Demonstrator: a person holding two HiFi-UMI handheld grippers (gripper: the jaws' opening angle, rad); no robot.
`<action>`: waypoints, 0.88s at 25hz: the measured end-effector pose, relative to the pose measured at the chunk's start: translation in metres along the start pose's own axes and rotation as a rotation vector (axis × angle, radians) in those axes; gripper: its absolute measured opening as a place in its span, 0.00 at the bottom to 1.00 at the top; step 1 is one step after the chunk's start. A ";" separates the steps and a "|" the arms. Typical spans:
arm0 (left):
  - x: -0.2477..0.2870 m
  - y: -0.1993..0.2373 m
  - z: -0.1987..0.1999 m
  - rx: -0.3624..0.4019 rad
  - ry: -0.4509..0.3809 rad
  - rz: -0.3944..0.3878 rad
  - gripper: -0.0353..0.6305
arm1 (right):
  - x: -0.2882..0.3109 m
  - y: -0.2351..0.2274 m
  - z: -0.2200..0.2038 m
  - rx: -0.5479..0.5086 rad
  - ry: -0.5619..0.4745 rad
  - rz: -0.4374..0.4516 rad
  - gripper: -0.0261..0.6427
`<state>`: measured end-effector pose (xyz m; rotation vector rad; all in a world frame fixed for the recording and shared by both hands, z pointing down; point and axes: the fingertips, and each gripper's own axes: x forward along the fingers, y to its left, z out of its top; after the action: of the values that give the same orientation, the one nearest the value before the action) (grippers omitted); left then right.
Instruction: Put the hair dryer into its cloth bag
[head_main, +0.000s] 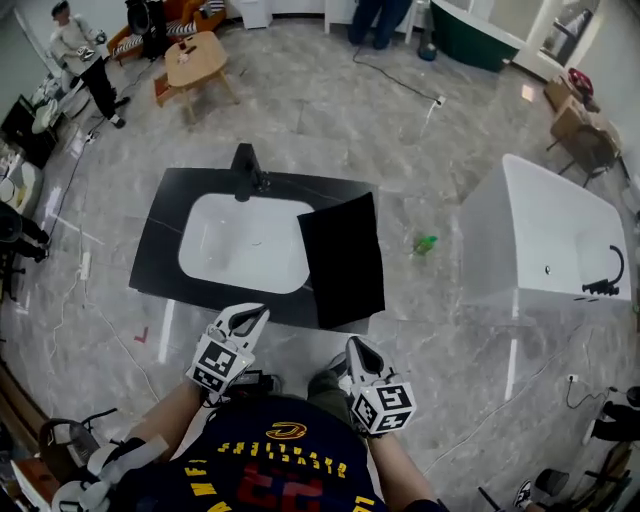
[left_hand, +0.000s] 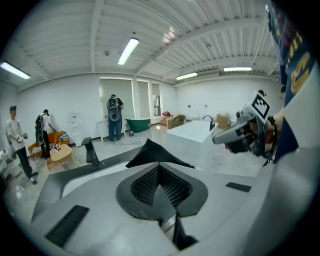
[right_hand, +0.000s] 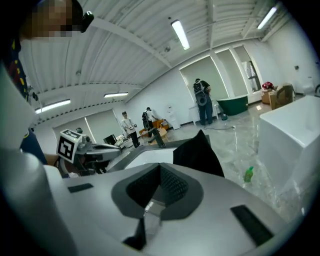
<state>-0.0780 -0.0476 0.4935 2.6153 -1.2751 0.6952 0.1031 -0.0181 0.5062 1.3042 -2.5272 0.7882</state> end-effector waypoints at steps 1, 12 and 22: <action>-0.020 0.008 0.010 -0.032 -0.053 0.001 0.06 | 0.001 0.022 0.005 -0.033 -0.015 -0.003 0.05; -0.209 0.014 0.076 -0.382 -0.450 -0.266 0.06 | -0.009 0.231 0.038 -0.162 -0.139 0.021 0.05; -0.228 -0.024 0.060 -0.356 -0.438 -0.268 0.06 | -0.038 0.284 0.064 -0.264 -0.254 0.047 0.05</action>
<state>-0.1602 0.1083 0.3354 2.6309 -0.9878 -0.1478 -0.0972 0.1083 0.3318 1.3301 -2.7474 0.2953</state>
